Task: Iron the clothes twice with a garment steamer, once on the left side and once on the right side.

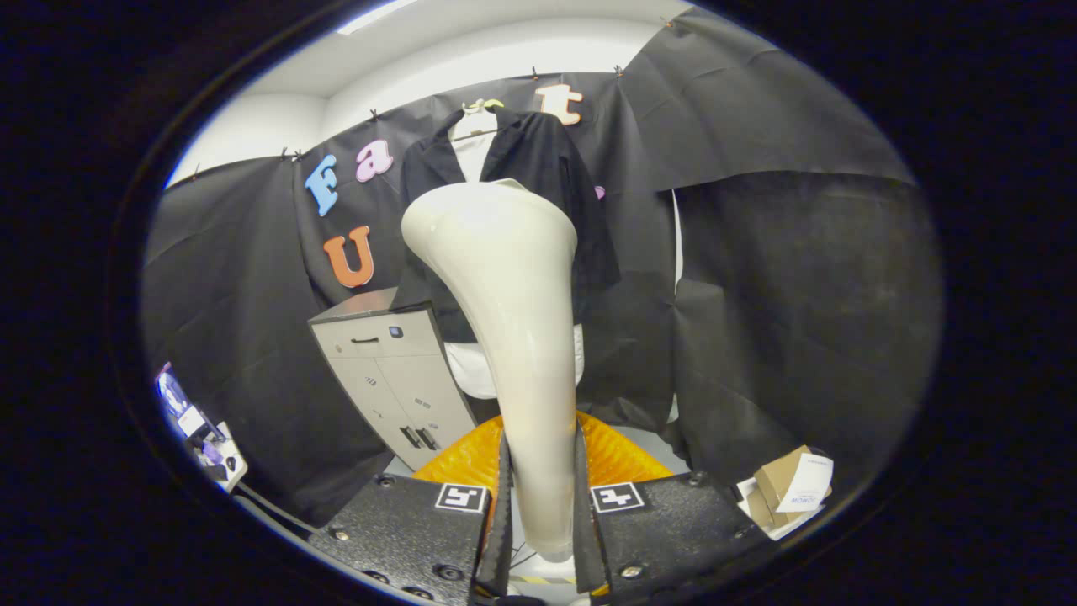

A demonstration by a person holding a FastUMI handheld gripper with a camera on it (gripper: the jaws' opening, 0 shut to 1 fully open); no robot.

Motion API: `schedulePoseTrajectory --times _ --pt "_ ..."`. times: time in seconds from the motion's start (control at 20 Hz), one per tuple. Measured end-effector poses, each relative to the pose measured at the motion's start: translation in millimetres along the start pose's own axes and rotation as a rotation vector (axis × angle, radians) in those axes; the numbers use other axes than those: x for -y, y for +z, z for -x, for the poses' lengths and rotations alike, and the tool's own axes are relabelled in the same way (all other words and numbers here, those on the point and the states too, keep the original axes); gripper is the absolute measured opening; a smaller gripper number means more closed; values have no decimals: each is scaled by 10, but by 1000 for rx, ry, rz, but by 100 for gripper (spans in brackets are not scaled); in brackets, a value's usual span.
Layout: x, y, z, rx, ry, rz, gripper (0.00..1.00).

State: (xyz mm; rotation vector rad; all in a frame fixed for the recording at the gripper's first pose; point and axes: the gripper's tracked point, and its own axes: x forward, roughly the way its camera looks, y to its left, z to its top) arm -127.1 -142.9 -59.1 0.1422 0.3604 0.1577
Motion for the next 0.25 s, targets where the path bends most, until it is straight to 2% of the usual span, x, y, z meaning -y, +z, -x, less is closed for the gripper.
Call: schedulePoseTrajectory --times 0.25 --pt "137 -250 195 -40 0 3 32"
